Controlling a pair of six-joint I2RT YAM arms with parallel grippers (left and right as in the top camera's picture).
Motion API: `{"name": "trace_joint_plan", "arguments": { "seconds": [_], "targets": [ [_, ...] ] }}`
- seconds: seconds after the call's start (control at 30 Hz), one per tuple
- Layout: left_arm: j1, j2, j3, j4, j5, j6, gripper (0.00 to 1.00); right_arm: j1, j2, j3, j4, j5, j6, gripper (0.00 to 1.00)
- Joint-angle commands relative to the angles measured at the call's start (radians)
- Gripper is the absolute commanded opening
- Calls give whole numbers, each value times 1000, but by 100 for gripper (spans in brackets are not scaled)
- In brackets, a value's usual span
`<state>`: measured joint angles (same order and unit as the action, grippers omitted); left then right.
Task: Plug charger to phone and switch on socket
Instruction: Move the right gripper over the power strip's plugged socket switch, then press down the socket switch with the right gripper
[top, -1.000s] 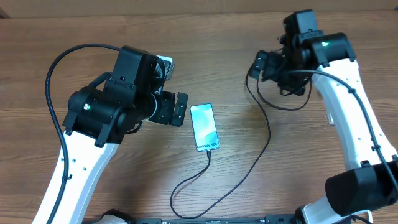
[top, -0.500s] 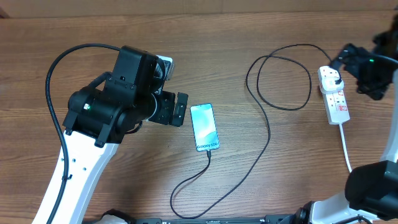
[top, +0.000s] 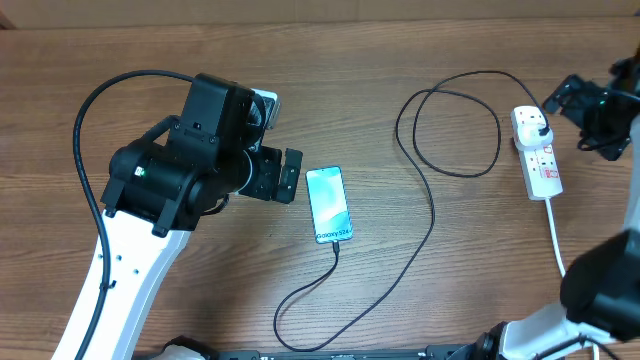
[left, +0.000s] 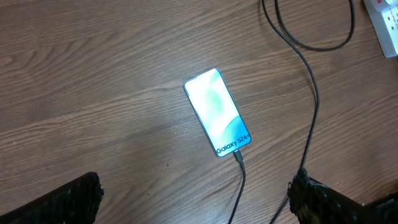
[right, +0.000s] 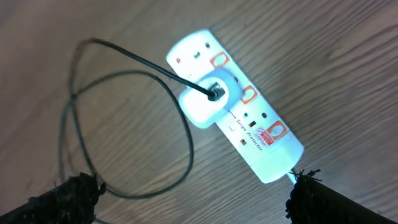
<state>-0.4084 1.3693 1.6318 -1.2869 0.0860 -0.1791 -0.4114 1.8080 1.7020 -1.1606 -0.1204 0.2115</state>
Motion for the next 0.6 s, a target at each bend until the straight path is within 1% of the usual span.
{"name": "trace_joint_plan", "arguments": {
  "seconds": [0.0, 0.27, 0.4, 0.57],
  "targets": [
    [0, 4, 15, 2, 11, 22, 99, -3, 53, -14, 14, -15, -24, 100],
    [0, 4, 15, 2, 11, 22, 99, -3, 117, -14, 60, -12, -82, 100],
    [0, 4, 15, 2, 11, 22, 99, -3, 174, -14, 77, -16, -86, 100],
    [0, 4, 15, 2, 11, 22, 99, -3, 233, -14, 142, -17, -86, 100]
  ]
}}
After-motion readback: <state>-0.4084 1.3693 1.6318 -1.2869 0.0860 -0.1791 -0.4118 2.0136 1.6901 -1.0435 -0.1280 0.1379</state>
